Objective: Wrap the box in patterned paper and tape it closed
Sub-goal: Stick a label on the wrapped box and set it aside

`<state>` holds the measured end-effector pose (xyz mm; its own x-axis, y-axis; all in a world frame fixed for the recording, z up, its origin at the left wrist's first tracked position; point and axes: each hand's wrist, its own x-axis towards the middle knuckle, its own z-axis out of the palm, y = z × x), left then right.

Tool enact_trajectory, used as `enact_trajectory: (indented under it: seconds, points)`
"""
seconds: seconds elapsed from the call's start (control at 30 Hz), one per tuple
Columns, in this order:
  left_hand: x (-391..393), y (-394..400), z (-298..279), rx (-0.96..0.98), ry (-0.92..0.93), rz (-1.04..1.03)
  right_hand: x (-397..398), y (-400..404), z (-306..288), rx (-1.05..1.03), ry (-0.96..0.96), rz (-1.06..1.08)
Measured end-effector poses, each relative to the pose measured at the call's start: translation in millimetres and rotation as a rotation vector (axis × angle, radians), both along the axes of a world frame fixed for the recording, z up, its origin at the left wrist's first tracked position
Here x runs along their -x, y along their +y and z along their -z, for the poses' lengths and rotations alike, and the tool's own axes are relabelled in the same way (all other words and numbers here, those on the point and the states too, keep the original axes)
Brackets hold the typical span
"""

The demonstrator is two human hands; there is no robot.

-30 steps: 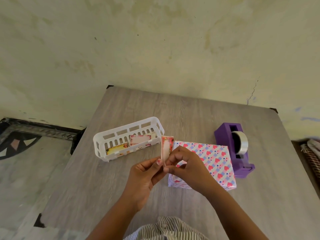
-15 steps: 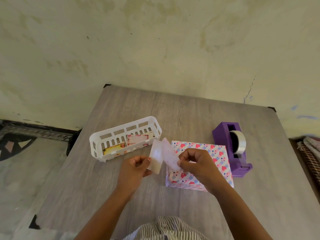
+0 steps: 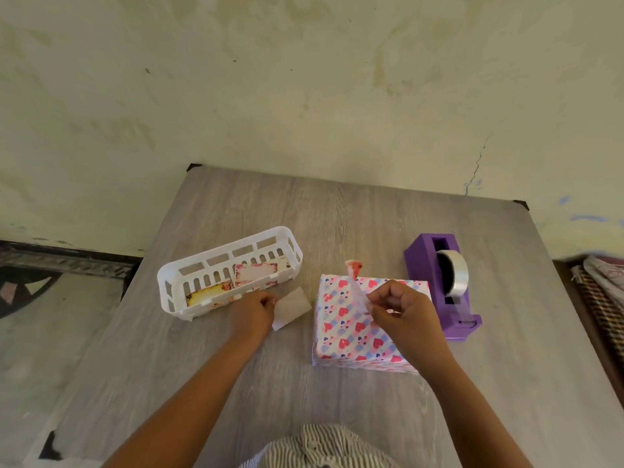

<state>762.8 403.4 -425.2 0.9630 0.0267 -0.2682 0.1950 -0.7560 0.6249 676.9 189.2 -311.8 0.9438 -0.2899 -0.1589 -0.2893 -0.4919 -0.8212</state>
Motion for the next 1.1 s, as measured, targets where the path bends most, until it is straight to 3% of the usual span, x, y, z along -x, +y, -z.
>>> enact_trajectory:
  seconds: [0.2,0.3,0.37,0.47,0.53,0.83,0.97,1.03,1.1]
  points:
    - [7,-10,-9,-0.030,-0.116,0.011,11,-7,2,0.378,-0.071,-0.132]
    - [21,-23,-43,0.224,-0.392,0.066,17,-12,7,0.577,-0.085,-0.215]
    - [31,-37,-72,0.280,-0.567,0.267,20,-16,10,0.643,-0.101,-0.227]
    - [33,-59,-81,0.148,-0.765,0.596,20,-22,13,0.657,-0.110,-0.217]
    - [31,-70,-72,0.087,-0.815,0.695,18,-23,15,0.658,-0.116,-0.202]
    - [21,-77,-52,0.030,-0.538,0.509,20,-33,28,0.655,-0.059,-0.296]
    - [25,-81,-53,0.267,-0.258,0.229,21,-37,24,0.551,-0.076,-0.261]
    - [26,-85,-55,0.372,-0.192,0.133,13,-34,17,0.445,-0.074,-0.151]
    - [28,-88,-55,0.435,-0.179,0.073,-4,-27,12,0.501,-0.056,-0.097]
